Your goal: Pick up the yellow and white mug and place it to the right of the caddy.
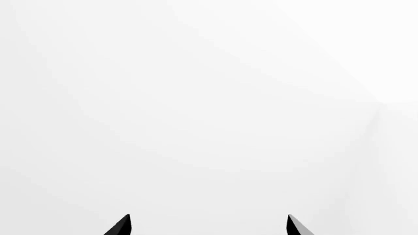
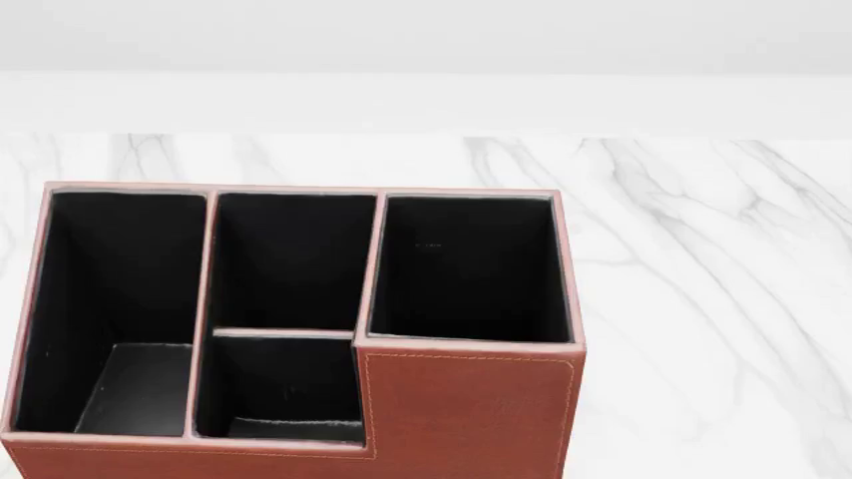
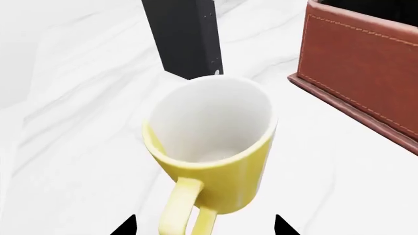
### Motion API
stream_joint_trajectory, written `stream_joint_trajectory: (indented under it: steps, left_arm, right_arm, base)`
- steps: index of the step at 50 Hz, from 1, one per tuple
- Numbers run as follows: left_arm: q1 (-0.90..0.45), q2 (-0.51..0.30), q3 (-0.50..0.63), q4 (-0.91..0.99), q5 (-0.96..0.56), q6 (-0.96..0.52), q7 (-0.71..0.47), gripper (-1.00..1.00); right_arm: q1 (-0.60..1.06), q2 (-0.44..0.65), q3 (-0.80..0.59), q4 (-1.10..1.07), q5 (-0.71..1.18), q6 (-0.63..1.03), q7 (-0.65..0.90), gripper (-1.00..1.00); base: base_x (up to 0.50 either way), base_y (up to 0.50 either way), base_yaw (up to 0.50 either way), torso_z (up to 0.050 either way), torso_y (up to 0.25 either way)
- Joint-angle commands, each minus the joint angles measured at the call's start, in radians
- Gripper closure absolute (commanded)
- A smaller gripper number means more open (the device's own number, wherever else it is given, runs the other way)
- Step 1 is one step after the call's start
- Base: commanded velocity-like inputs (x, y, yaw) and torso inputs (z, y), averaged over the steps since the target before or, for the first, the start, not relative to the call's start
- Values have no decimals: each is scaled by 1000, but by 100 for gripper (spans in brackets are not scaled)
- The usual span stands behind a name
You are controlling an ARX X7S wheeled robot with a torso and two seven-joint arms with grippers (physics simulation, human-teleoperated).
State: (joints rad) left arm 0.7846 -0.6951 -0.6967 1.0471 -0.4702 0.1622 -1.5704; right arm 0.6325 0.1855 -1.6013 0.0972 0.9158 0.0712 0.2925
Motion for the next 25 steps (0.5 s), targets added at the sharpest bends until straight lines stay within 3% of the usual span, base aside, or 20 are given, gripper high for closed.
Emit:
stream_joint_trajectory:
  steps: [1,25]
  left_arm:
    - [0,-3,0,0,0,-1,0,-100]
    - [0,-3,3,0,0,2,0,-100]
  right_arm:
    - [-2,-31,-6,55,-5,0,-37,-100]
    - [-30,-93,-17,200,-17,-24,-143,-100]
  base:
    - [0,0,0,0,0]
    - [0,0,0,0,0]
